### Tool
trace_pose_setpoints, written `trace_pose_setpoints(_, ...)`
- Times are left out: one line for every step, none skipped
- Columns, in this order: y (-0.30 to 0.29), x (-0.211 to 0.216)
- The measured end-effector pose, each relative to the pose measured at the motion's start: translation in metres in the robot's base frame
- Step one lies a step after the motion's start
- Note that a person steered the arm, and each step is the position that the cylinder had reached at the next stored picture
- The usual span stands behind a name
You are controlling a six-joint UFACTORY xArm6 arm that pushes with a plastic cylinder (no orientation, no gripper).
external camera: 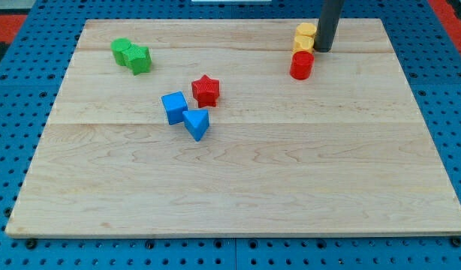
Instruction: Push the red star bottom of the red circle
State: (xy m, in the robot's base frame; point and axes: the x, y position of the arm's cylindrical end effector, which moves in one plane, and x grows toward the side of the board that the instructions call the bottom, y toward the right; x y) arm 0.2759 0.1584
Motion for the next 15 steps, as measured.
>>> trace_pose_setpoints(-0.002, 0.007)
trace_pose_setpoints(0.009, 0.029)
trace_pose_setpoints(0.023, 0.106)
trace_pose_setpoints(-0.058, 0.133)
trace_pose_setpoints(-0.169, 0.133)
trace_pose_setpoints(-0.237, 0.133)
trace_pose_setpoints(-0.280, 0.126)
trace_pose_setpoints(-0.279, 0.090)
trace_pose_setpoints(-0.233, 0.091)
trace_pose_setpoints(-0.199, 0.111)
trace_pose_setpoints(-0.207, 0.132)
trace_pose_setpoints(-0.189, 0.147)
trace_pose_setpoints(-0.156, 0.118)
trace_pose_setpoints(-0.134, 0.116)
trace_pose_setpoints(-0.115, 0.111)
